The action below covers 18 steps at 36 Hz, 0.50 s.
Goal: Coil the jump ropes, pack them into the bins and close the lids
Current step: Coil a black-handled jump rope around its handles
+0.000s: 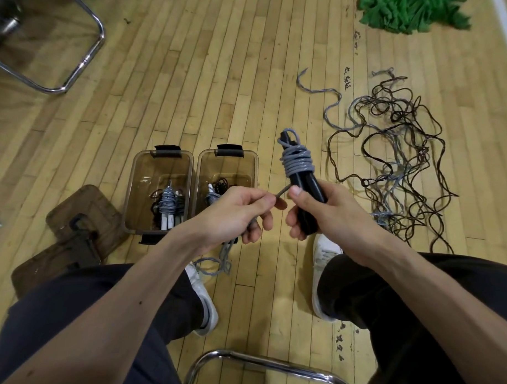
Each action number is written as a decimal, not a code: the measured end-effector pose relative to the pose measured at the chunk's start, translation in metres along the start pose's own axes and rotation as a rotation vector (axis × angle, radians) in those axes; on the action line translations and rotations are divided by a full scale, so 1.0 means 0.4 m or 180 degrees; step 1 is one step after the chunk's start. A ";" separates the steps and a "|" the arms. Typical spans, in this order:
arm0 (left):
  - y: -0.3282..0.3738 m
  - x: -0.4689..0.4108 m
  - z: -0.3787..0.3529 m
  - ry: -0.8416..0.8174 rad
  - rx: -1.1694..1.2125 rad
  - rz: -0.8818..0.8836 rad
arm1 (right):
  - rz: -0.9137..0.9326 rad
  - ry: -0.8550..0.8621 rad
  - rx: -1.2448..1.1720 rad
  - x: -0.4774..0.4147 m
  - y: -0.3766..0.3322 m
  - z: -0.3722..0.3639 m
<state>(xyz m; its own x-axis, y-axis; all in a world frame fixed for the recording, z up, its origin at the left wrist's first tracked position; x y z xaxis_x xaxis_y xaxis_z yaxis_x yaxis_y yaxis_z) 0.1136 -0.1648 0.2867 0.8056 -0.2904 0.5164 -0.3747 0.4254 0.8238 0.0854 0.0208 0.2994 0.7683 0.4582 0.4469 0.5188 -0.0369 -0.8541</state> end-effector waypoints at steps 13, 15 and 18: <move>-0.023 -0.008 0.000 0.0589 -0.1463 -0.0361 | -0.0033 0.0501 0.0412 -0.021 0.024 0.033; -0.022 -0.005 -0.004 0.0696 -0.1755 -0.0453 | -0.0077 0.0532 0.0463 -0.024 0.031 0.035; -0.018 0.002 -0.006 0.0809 -0.2095 -0.0630 | -0.0154 0.0532 0.0565 -0.028 0.042 0.038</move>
<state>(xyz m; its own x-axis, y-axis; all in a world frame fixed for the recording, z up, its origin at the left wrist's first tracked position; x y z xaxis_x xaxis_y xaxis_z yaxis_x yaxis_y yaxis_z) 0.1181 -0.1662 0.2806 0.9412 -0.2412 0.2364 0.0776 0.8357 0.5437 0.0797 0.0286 0.2761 0.8031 0.3019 0.5136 0.4938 0.1449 -0.8574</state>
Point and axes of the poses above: each hand's wrist, its own x-axis away from the middle knuckle, its own z-axis out of the back of the hand, y = z × x, the point moved 1 cm from there along -x, towards the middle knuckle, and after that the axes turned 14 degrees about -x, right-handed, at the moved point
